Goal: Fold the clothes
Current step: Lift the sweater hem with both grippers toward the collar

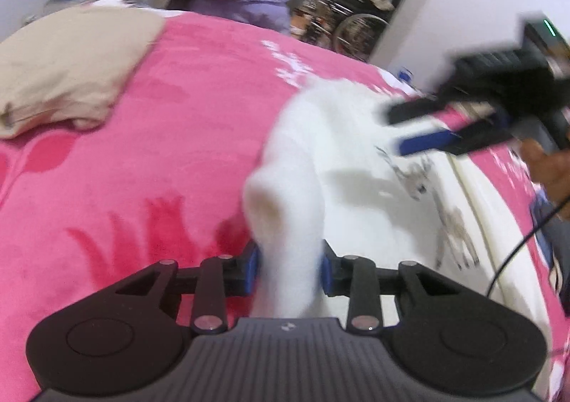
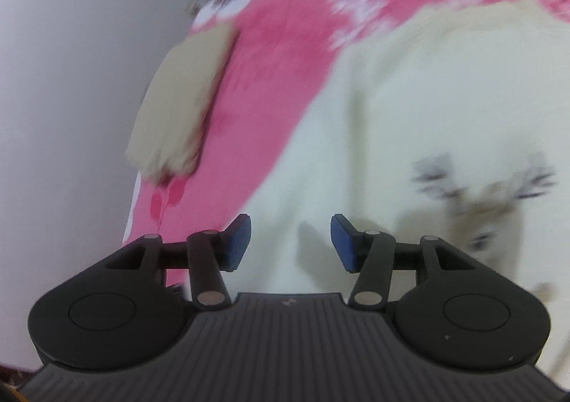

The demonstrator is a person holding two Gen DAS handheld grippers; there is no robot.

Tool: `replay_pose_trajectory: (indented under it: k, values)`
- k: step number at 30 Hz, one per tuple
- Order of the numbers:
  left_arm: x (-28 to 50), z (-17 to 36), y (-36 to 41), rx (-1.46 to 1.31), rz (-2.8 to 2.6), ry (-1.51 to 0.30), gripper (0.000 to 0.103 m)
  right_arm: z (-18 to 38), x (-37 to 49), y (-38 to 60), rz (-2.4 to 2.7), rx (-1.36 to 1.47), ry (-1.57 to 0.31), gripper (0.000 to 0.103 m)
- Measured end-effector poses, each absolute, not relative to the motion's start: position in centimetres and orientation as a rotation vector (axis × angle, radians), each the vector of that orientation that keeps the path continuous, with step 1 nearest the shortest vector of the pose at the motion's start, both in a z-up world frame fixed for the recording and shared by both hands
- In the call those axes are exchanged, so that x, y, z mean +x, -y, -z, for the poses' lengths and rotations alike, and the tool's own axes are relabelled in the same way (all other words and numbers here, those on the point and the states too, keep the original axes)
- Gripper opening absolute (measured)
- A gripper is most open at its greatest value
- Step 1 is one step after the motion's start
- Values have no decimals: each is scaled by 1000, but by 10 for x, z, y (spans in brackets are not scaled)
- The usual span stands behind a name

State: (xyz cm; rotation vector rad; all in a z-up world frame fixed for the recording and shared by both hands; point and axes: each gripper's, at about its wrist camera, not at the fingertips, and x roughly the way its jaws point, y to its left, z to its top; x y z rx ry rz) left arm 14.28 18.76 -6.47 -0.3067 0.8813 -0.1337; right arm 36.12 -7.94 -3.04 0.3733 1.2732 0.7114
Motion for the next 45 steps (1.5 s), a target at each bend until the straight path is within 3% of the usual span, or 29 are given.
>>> replay_pose_trajectory:
  k: [4, 21, 33, 45]
  values:
    - [145, 59, -205, -356, 117, -854, 51, 26, 377, 139, -600, 434, -1213, 52]
    - [214, 31, -209, -257, 90, -752, 56, 29, 409, 278, -341, 506, -1008, 58]
    - [318, 60, -165, -216, 144, -806, 56, 47, 451, 263, -408, 342, -971, 55]
    - [381, 86, -139, -261, 174, -906, 59, 72, 504, 212, -528, 168, -1048, 56]
